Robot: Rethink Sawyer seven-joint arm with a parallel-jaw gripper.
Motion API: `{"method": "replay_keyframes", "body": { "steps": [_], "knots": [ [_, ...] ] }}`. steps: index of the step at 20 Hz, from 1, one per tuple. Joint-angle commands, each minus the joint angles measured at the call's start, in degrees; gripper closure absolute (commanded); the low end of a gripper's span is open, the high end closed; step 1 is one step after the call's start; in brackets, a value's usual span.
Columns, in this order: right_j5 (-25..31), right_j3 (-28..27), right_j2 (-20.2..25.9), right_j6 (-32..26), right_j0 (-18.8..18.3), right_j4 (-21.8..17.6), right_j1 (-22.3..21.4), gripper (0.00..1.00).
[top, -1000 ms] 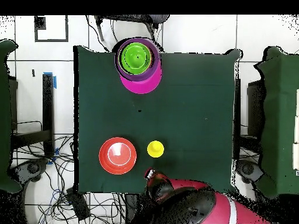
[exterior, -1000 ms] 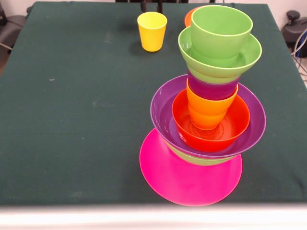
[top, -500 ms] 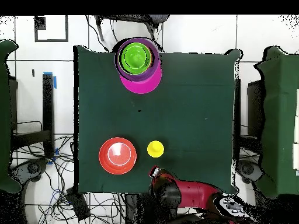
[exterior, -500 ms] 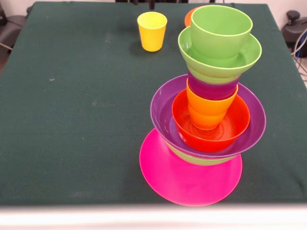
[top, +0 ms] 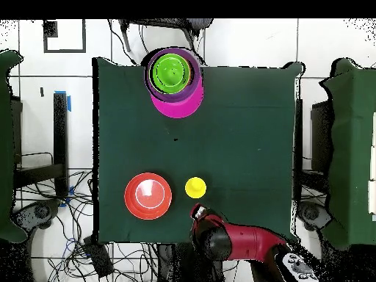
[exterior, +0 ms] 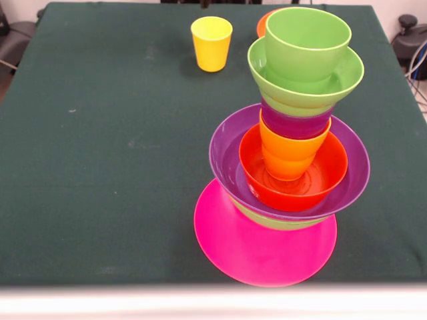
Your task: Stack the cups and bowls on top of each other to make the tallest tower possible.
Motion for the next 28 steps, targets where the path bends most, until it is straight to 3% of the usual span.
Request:
{"method": "replay_keyframes", "body": {
  "steps": [1, 6, 12, 28],
  "knots": [
    [6.93, -1.4, 7.08, -0.1, -0.15, 0.61, -0.27, 0.0],
    [7.27, -1.26, 7.73, 0.75, 0.14, 1.1, -0.76, 0.0],
    [4.65, -4.69, 7.12, 2.05, 1.83, 1.05, 3.43, 0.0],
    [0.64, -10.5, 6.15, 0.79, 0.46, -1.66, 11.24, 0.0]
  ]
}}
